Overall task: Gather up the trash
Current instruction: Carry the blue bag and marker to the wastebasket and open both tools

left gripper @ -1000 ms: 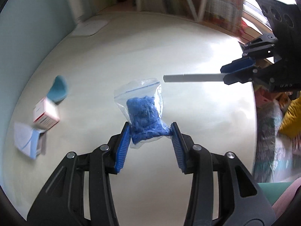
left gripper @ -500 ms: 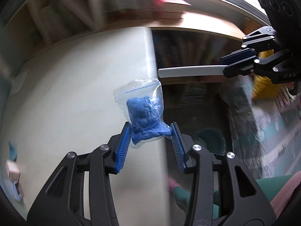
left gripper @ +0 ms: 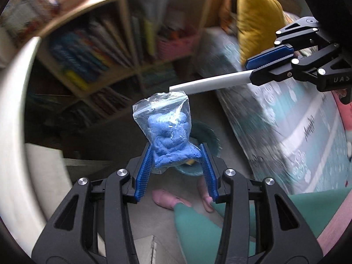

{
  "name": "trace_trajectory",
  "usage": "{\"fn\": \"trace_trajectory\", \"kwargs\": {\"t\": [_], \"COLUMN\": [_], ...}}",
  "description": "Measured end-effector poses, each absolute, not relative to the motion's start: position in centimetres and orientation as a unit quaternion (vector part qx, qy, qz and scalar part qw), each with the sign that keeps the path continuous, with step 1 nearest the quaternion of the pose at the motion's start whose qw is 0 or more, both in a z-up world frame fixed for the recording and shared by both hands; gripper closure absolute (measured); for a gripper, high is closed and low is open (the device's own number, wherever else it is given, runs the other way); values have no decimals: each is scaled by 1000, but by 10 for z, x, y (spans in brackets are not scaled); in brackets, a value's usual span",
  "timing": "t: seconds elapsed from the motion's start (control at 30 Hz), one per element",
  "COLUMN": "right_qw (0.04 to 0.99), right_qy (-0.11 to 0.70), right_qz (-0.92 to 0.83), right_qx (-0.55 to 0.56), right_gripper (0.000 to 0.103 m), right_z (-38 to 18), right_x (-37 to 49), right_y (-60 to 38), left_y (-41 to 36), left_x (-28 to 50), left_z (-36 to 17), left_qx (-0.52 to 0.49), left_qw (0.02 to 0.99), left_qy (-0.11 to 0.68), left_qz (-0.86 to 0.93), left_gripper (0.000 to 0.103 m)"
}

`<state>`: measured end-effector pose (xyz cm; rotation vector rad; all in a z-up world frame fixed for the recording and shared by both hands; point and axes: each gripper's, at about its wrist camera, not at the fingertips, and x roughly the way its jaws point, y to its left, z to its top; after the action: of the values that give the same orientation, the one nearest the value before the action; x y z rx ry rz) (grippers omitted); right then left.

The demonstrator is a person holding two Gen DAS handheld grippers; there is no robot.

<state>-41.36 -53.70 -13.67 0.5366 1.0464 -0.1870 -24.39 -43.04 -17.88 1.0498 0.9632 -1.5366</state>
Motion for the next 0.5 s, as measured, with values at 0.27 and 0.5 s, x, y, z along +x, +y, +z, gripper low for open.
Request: {"fn": "trace_trajectory", "kwargs": {"t": [0.27, 0.5], "right_qw": [798, 781], "right_qy": [510, 503], "right_qz": [-112, -132], "right_qx": [302, 346], "right_gripper": [93, 97], "right_z": [-180, -219], "right_x": [-453, -452], "right_y": [-533, -547], "left_y": [-439, -450], "left_x": [-297, -312], "left_z": [-218, -256], "left_qx": [490, 519], "left_qw": [442, 415], "left_qy": [395, 411], "left_qz": [-639, -624], "left_gripper": [62, 62]}}
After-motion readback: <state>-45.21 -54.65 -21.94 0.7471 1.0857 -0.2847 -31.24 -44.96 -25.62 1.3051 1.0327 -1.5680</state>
